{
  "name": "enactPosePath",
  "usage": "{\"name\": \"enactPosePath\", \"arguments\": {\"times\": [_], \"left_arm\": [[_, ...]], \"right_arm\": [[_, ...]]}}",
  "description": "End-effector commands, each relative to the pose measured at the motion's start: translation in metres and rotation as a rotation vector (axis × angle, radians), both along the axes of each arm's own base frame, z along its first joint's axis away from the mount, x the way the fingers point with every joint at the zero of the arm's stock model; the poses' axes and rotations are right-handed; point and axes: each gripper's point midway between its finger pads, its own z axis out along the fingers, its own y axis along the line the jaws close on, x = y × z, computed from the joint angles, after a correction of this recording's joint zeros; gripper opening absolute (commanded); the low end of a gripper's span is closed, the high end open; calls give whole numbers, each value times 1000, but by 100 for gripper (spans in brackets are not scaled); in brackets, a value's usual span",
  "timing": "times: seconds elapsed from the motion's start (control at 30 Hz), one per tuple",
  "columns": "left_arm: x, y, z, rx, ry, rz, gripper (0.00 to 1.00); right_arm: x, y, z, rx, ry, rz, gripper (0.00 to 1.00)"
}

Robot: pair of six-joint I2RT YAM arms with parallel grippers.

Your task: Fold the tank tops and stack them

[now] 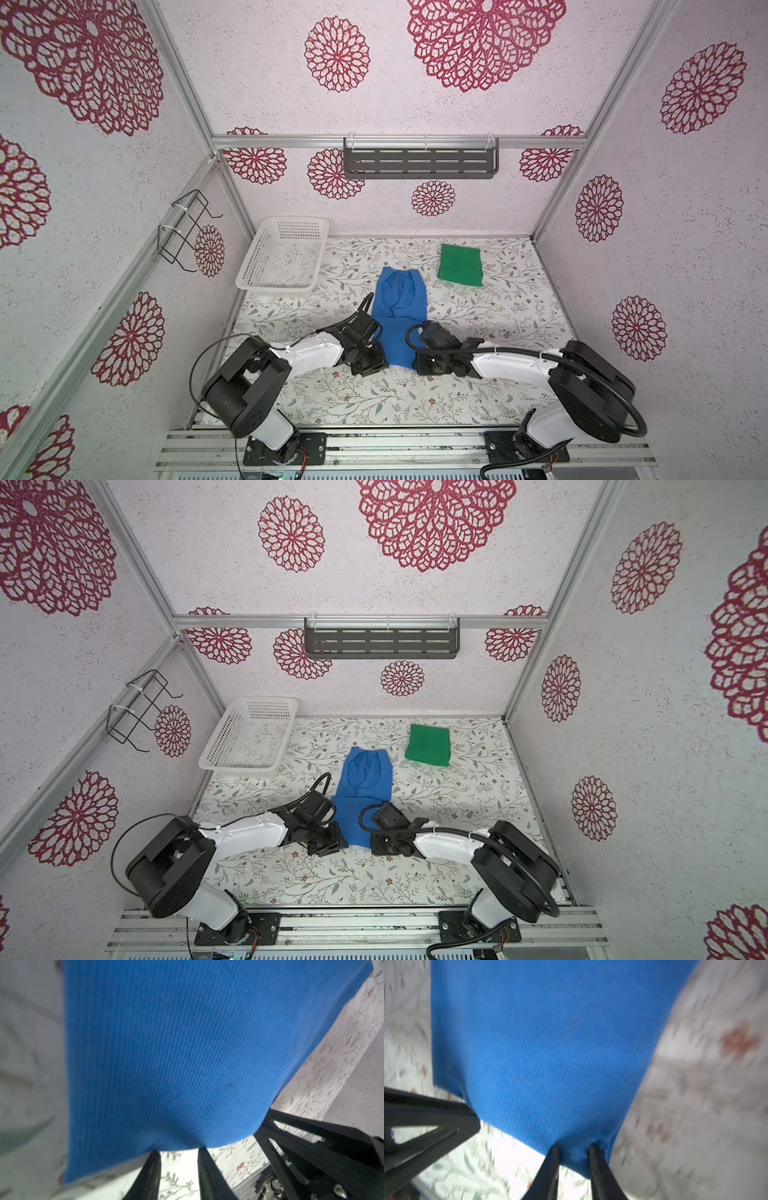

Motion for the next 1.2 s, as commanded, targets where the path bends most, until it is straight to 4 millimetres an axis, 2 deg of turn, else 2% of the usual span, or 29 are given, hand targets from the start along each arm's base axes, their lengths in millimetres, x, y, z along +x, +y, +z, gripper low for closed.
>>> {"name": "enactPosePath", "arguments": {"times": [0.0,0.07,0.1,0.17,0.2,0.27,0.37,0.43,0.67,0.87,1.0,1.17], "left_arm": [[-24,10,23,-13,32,44,34],[-18,16,60,-28,-49,59,35],[-11,22,81,-34,-98,68,36],[4,32,109,-68,-152,84,37],[14,37,118,-90,-174,93,38],[33,47,124,-89,-211,107,39],[63,53,119,-68,-253,90,40],[82,48,115,-87,-271,77,42],[136,35,84,-59,-265,14,42],[152,31,52,-67,-207,4,42],[152,35,39,-50,-179,4,43],[148,33,20,-64,-136,7,43]], "right_arm": [[-31,-12,4,-10,81,-54,29],[-30,-20,21,-4,54,-50,31],[-24,-27,31,3,31,-59,32],[-12,-41,47,34,8,-80,35],[-4,-50,52,48,3,-100,36],[9,-64,61,66,-16,-131,37],[27,-77,69,87,-49,-175,37],[36,-79,69,111,-61,-199,37],[68,-78,54,177,-75,-266,36],[93,-66,44,217,-84,-278,31],[102,-56,35,228,-65,-259,30],[107,-49,22,233,-38,-247,34]]}}
